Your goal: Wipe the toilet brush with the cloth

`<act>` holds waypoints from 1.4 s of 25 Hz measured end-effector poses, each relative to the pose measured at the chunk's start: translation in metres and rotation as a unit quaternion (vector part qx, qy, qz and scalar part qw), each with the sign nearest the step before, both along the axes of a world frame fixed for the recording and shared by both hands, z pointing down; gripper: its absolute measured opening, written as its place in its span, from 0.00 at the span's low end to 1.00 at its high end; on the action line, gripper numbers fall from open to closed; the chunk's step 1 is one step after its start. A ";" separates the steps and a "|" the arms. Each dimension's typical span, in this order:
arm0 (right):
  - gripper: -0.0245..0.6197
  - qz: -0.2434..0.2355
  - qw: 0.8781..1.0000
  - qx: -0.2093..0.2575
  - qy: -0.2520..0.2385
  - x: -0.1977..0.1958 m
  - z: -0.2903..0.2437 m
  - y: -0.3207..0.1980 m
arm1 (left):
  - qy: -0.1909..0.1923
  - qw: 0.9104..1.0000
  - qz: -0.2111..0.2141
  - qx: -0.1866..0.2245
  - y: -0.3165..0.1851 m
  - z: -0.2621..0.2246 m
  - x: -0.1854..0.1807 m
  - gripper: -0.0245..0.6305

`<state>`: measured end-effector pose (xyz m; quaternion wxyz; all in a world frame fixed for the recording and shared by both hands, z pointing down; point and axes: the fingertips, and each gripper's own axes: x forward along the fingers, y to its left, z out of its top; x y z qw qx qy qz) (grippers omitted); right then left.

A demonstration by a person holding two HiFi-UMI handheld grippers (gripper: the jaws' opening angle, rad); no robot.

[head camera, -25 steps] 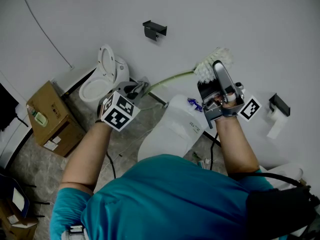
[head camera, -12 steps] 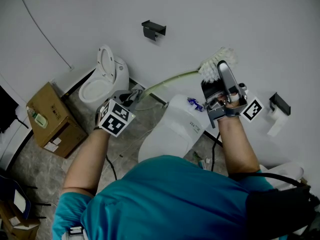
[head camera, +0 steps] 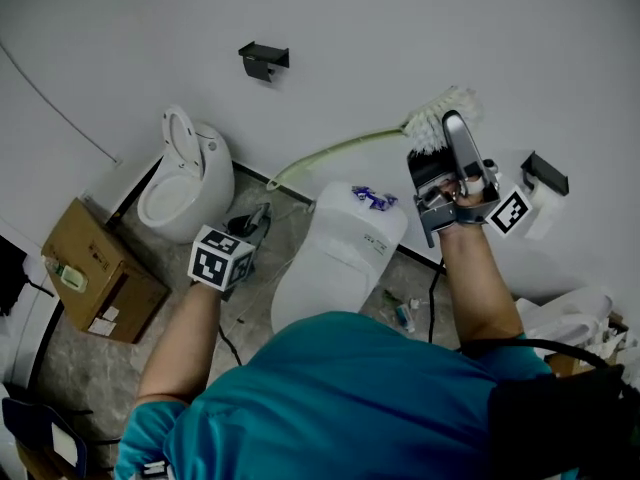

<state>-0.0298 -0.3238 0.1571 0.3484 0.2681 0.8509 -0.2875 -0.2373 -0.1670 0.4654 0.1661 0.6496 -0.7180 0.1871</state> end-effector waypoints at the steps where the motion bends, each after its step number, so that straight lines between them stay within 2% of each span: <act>1: 0.26 0.008 1.000 -0.003 0.001 -0.002 0.001 -0.001 | 0.032 0.999 0.014 0.009 -0.008 0.006 0.007 0.10; 3: 0.26 0.024 1.000 -0.009 0.002 -0.004 0.005 -0.006 | 0.090 0.994 0.048 0.031 -0.031 0.013 0.024 0.10; 6: 0.26 0.044 0.999 -0.013 0.001 0.011 0.008 -0.021 | 0.159 0.978 0.115 0.076 -0.081 -0.002 0.073 0.10; 10: 0.26 0.066 0.998 -0.019 -0.010 0.094 0.000 -0.082 | 0.197 0.952 0.202 0.123 -0.184 -0.056 0.193 0.10; 12: 0.26 0.073 0.997 -0.020 -0.015 0.119 -0.002 -0.102 | 0.217 0.936 0.236 0.149 -0.222 -0.083 0.233 0.10; 16: 0.26 0.077 0.997 -0.018 -0.022 0.121 -0.001 -0.105 | 0.276 0.898 0.281 0.198 -0.254 -0.124 0.263 0.10; 18: 0.26 0.079 0.997 -0.017 -0.022 0.118 0.001 -0.105 | 0.293 0.883 0.299 0.214 -0.262 -0.137 0.273 0.10; 23: 0.26 0.089 0.996 -0.024 -0.017 0.067 0.017 -0.091 | 0.310 0.863 0.321 0.237 -0.255 -0.147 0.232 0.10; 29: 0.26 0.118 0.992 -0.031 -0.020 0.062 0.020 -0.091 | 0.330 0.845 0.337 0.251 -0.258 -0.168 0.224 0.10; 31: 0.26 0.134 0.990 -0.033 -0.015 0.023 0.024 -0.061 | 0.338 0.837 0.346 0.255 -0.230 -0.174 0.183 0.10; 33: 0.26 0.156 0.987 -0.023 -0.004 -0.031 0.026 -0.018 | 0.348 0.824 0.359 0.266 -0.190 -0.183 0.127 0.10; 35: 0.26 0.178 0.984 -0.017 0.002 -0.068 0.027 0.012 | 0.360 0.810 0.374 0.271 -0.160 -0.189 0.092 0.10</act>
